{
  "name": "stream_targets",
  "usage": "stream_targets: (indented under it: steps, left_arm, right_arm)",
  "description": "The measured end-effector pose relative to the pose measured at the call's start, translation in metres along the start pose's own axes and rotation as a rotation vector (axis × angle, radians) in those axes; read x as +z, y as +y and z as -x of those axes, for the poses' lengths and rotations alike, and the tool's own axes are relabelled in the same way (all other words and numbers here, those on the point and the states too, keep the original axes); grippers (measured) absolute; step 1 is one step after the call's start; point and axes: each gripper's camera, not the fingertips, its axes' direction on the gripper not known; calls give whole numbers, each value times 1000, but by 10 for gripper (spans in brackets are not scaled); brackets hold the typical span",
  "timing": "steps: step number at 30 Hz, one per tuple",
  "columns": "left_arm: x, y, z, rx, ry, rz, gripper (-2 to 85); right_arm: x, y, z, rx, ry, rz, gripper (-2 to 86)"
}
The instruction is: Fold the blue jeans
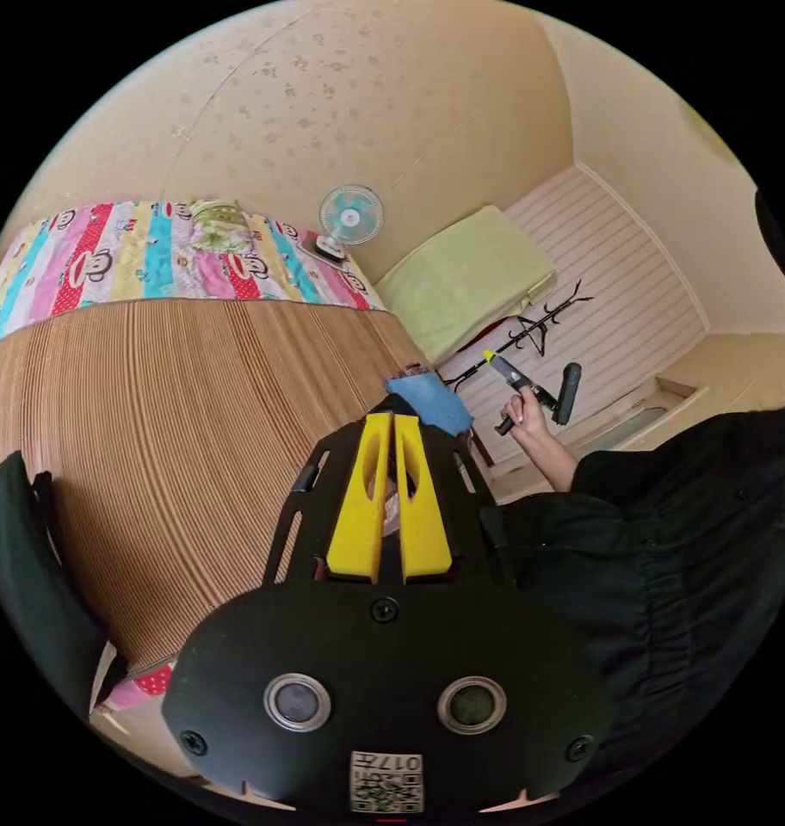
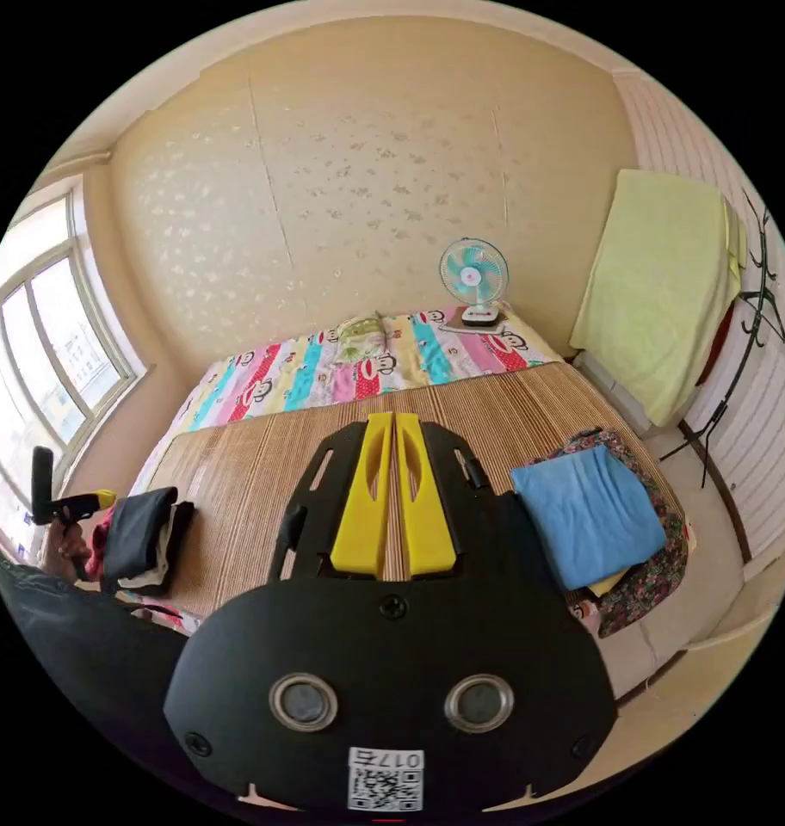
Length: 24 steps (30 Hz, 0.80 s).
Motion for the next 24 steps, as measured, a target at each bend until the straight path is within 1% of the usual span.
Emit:
stream_targets:
  steps: [1, 2, 4, 5, 7, 10, 14, 16, 18, 20, 21, 22, 23, 24]
  left_arm:
    - [18, -3, -10, 16, 28, -11, -10]
    - [35, -5, -19, 34, 43, -9, -10]
    - [61, -6, -31, 63, 24, 13, -10]
    - [75, -5, -36, 70, -6, 30, -10]
    - [92, -5, -40, 57, -34, 48, -10]
    - [107, -3, -44, 7, -47, 45, -10]
    - [111, -2, -52, -41, -139, 39, -10]
    - [111, -2, -52, -68, -169, 36, -10]
    - [110, 0, -50, -104, -185, 25, -10]
    - [107, 2, -47, -151, -189, -7, -10]
    - [106, 2, -46, -160, -189, -14, -9]
    - [105, 2, -46, -172, -192, -25, -9]
    - [103, 0, -47, -177, -194, -34, -8]
    - [103, -1, -47, -176, -192, -36, -8]
  right_arm:
    - [11, 15, -30, 72, 46, 80, 8]
    - [16, 24, -45, 113, 77, 118, 9]
    - [34, 64, -99, 258, 171, 211, 18]
    - [38, 74, -112, 286, 177, 229, 22]
    - [55, 109, -158, 413, 190, 305, 41]
    - [76, 134, -203, 541, 183, 370, 67]
    - [99, 151, -248, 692, 164, 355, 86]
    - [117, 163, -267, 765, 190, 353, 95]
    - [125, 175, -275, 830, 197, 341, 90]
    - [119, 186, -271, 902, 200, 285, 76]
    - [109, 187, -258, 903, 205, 230, 53]
    - [96, 184, -236, 853, 196, 163, 37]
    - [89, 180, -223, 812, 161, 120, 34]
    - [73, 171, -196, 723, 61, 41, 28]
